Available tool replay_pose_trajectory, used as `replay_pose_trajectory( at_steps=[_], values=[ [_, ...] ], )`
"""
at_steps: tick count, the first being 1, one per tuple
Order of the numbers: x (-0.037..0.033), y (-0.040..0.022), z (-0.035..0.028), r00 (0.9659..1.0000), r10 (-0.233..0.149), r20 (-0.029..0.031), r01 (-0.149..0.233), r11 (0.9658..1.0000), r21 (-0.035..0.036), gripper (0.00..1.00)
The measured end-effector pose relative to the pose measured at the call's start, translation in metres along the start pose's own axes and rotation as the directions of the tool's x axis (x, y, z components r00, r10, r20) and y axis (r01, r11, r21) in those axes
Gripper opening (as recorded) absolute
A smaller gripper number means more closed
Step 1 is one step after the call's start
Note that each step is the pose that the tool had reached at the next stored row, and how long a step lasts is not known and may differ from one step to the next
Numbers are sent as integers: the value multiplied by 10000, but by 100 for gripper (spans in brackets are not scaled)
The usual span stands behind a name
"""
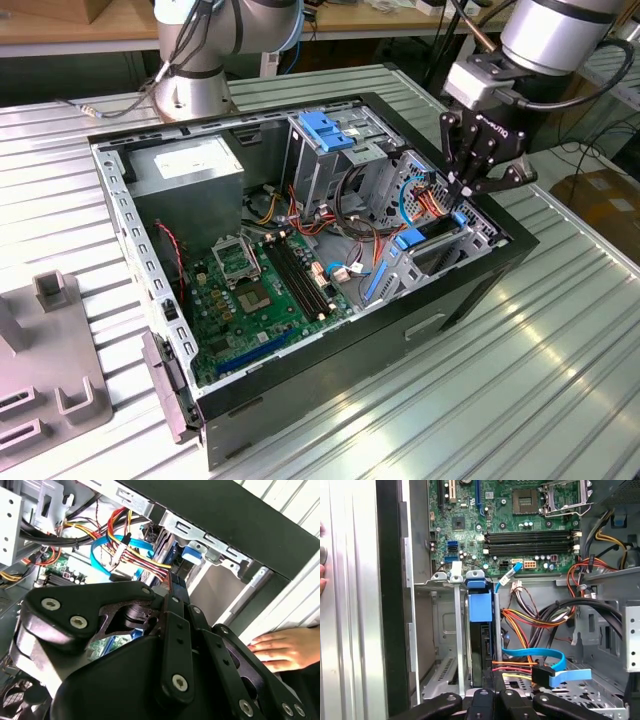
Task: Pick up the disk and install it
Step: 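Insert the second disk wire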
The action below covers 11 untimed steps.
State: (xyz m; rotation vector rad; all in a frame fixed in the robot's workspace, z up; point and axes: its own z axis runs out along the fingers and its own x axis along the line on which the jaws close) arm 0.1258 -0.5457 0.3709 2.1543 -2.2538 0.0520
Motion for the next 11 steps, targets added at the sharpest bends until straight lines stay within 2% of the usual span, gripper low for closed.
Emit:
replay_pose_trajectory(
  at_steps=[4,7,11],
  values=[
    [5,-1,-138,10000,0,1,0,10000,0,10],
    [5,18,-143,10000,0,20,0,10000,-10,10],
    [5,98,-145,10000,0,49,0,10000,-18,10]
  ],
)
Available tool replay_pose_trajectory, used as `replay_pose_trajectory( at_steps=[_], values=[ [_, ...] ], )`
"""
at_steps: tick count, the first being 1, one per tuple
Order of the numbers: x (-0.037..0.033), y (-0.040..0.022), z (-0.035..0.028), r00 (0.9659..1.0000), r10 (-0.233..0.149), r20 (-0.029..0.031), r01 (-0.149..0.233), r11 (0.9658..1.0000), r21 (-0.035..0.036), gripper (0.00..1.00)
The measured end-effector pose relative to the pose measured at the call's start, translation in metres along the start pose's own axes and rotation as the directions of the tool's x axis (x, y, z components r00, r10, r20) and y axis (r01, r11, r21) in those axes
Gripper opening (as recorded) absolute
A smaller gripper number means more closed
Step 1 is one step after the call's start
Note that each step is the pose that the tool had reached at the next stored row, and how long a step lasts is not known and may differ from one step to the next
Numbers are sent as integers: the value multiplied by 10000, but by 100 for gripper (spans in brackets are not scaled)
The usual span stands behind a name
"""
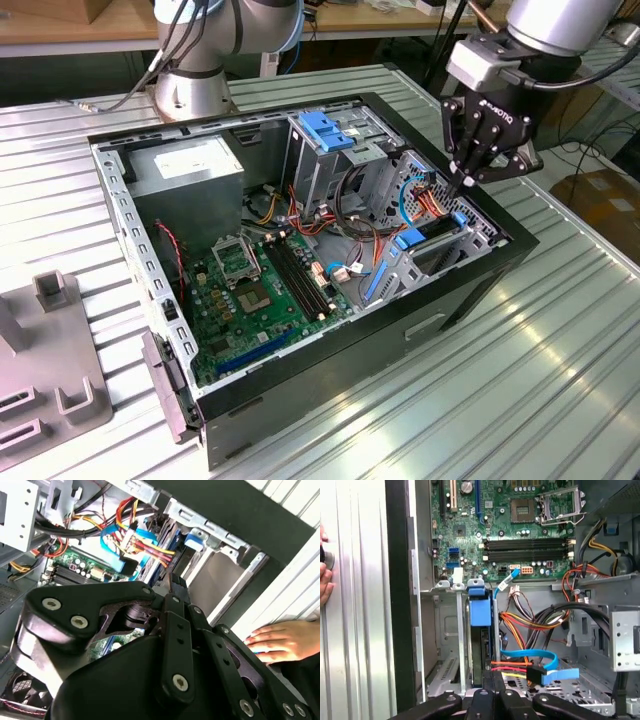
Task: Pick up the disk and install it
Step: 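Insert the second disk wire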
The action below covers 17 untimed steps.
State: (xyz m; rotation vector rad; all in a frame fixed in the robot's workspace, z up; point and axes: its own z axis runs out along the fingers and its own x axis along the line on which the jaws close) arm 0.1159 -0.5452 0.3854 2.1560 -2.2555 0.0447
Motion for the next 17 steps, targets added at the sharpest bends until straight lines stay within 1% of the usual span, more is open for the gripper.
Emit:
replay_pose_trajectory(
  at_steps=[2,6,7,8,12,13,15,16,17],
  values=[
    [-21,10,-3,10000,-1,0,1,10000,0,10],
    [-87,26,-37,10000,-2,1,2,10000,-8,10],
    [-119,30,-67,10000,0,0,0,10000,-12,10],
    [-150,31,-82,10000,-1,0,1,10000,-13,10],
    [-245,36,-90,10000,-1,0,1,10000,-40,10],
    [-276,38,-91,10000,-2,-17,2,10000,-59,10],
    [-304,38,-92,9993,-4,-362,2,10000,-47,10],
    [-320,39,-93,9986,-6,-524,3,10000,-41,10],
    [-325,39,-93,9982,-5,-593,3,10000,-37,10]
  ],
)
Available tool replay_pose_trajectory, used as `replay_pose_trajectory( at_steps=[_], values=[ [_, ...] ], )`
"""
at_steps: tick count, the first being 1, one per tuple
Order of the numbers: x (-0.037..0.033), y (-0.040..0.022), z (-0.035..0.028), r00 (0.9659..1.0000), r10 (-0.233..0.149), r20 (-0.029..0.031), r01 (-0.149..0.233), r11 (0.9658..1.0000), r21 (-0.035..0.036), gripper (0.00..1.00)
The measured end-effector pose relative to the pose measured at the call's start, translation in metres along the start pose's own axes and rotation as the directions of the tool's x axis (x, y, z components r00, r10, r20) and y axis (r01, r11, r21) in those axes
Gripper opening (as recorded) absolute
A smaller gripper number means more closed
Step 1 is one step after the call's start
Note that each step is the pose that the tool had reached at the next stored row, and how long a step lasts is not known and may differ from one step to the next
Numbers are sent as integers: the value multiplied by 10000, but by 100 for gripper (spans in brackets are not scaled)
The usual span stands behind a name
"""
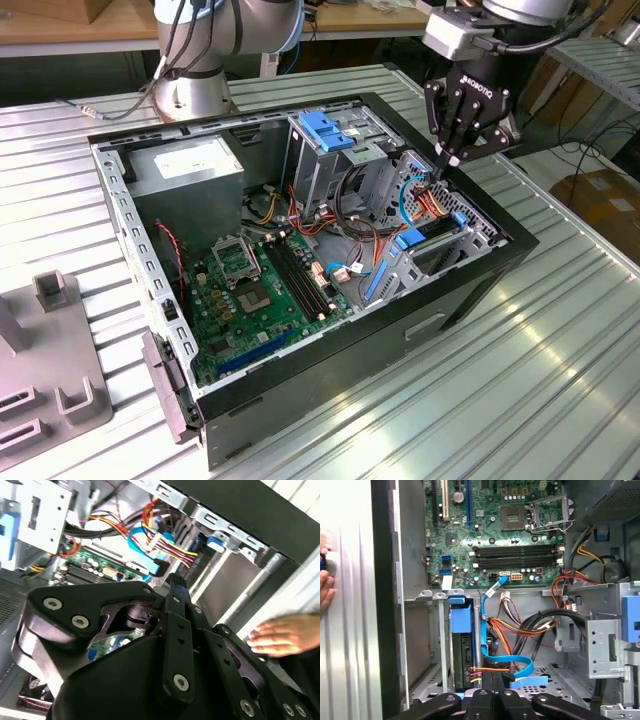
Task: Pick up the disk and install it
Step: 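Insert the second disk wire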
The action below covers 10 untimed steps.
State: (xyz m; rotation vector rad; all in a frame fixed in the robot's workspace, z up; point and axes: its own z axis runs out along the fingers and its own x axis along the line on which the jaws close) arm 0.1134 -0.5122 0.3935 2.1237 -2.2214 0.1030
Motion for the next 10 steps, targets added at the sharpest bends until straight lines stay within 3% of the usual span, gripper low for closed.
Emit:
replay_pose_trajectory(
  at_steps=[10],
  values=[
    [-9,1,-1,10000,0,-4,0,10000,1,10]
  ],
)
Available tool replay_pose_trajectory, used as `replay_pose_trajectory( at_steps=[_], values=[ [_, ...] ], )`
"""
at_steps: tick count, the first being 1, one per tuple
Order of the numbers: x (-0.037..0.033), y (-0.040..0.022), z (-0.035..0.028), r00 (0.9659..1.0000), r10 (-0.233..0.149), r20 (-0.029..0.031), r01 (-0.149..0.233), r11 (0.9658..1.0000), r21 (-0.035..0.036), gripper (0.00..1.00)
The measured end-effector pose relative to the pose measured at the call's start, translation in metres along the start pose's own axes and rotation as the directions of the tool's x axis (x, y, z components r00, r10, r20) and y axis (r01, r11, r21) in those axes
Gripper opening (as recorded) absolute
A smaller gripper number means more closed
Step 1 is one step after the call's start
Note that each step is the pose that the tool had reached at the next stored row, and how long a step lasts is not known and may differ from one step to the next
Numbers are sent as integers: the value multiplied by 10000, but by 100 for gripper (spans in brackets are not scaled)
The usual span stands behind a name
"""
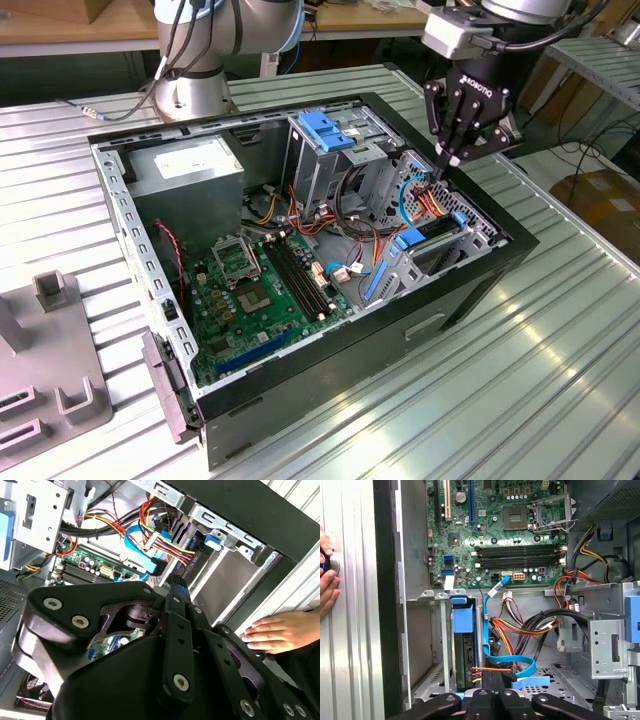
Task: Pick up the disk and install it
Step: 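Insert the second disk wire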
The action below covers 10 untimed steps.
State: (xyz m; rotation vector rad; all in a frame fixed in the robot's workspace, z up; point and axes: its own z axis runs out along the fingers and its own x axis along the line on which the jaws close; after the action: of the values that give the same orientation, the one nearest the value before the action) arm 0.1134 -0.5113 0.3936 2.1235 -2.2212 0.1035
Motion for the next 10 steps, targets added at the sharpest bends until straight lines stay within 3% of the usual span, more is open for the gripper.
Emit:
replay_pose_trajectory(
  at_steps=[5,10],
  values=[
    [-85,4,-7,10000,1,-1,-1,10000,0,10],
    [-231,11,-21,10000,1,-17,-1,10000,1,10]
  ],
)
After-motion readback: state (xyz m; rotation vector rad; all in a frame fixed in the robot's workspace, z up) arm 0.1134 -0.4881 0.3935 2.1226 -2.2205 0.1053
